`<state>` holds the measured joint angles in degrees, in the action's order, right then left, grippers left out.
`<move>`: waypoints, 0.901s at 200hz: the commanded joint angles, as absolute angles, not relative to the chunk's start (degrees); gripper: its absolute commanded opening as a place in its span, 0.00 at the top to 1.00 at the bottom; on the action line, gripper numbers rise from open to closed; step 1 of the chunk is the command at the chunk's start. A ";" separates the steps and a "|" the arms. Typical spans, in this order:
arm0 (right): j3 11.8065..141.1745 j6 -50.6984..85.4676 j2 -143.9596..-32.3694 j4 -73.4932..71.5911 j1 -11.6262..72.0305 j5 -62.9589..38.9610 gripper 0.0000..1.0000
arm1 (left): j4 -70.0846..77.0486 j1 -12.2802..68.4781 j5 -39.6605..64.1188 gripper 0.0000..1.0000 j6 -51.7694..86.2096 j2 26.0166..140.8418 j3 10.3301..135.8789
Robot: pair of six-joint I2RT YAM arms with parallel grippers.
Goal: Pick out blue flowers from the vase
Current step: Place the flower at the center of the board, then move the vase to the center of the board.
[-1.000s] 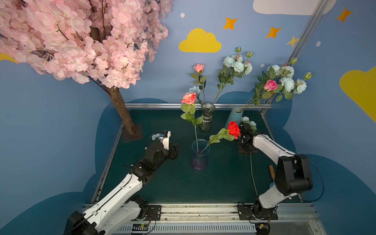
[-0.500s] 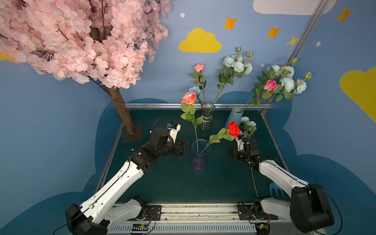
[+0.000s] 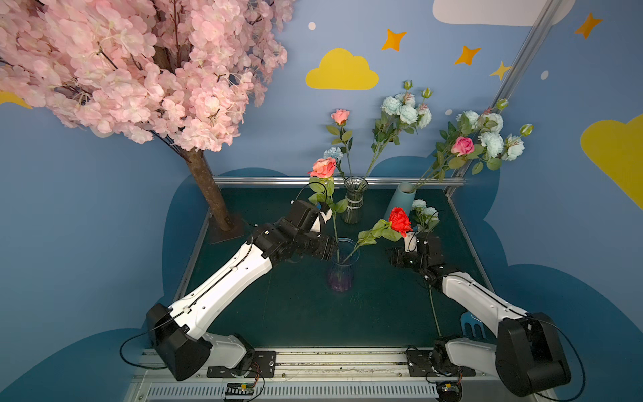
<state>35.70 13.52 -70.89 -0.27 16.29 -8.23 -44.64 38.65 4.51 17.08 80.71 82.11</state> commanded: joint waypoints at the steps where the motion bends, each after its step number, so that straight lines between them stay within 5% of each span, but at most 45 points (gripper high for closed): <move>1: 36.85 13.89 -71.43 -1.23 16.67 -8.66 0.41 | -49.84 38.82 4.57 0.34 15.12 84.32 85.49; 102: 38.20 13.54 -72.73 -0.24 17.42 -7.93 0.42 | -54.84 39.10 3.73 0.49 13.62 92.88 90.64; 132: 38.23 13.53 -72.94 -0.01 17.58 -7.75 0.42 | -54.78 39.17 3.91 0.62 13.60 93.60 90.42; 148: 38.23 13.50 -73.04 -0.01 17.64 -7.65 0.43 | -54.67 39.13 3.78 0.77 13.54 93.94 90.42; 180: 38.22 13.45 -73.04 0.00 17.78 -7.54 0.43 | -54.43 38.63 3.86 0.87 13.38 94.29 90.65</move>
<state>36.64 13.50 -72.73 -0.21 17.41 -7.99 -53.23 39.27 4.82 14.39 93.30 89.58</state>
